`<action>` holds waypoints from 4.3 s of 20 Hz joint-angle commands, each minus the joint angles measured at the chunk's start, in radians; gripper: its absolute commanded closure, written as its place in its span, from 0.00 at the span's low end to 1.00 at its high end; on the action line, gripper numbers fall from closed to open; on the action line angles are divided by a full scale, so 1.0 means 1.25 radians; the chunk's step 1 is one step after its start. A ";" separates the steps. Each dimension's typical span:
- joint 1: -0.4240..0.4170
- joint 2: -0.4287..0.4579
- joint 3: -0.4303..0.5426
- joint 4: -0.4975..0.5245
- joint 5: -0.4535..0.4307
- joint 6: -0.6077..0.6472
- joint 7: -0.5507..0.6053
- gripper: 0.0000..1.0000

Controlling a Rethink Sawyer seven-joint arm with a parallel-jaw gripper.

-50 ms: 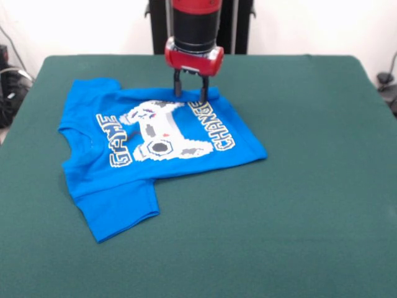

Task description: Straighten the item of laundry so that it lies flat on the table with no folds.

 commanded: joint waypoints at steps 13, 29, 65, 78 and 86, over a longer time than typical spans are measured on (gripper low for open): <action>0.050 0.067 0.016 0.007 -0.001 -0.061 0.099 0.00; 0.009 0.004 0.025 0.062 -0.022 -0.033 0.066 0.00; -0.017 -0.086 0.060 0.015 0.002 0.106 0.042 0.00; 0.012 -0.056 0.056 -0.033 0.011 0.113 0.069 0.00; 0.036 -0.019 0.050 -0.060 0.024 0.093 0.091 0.00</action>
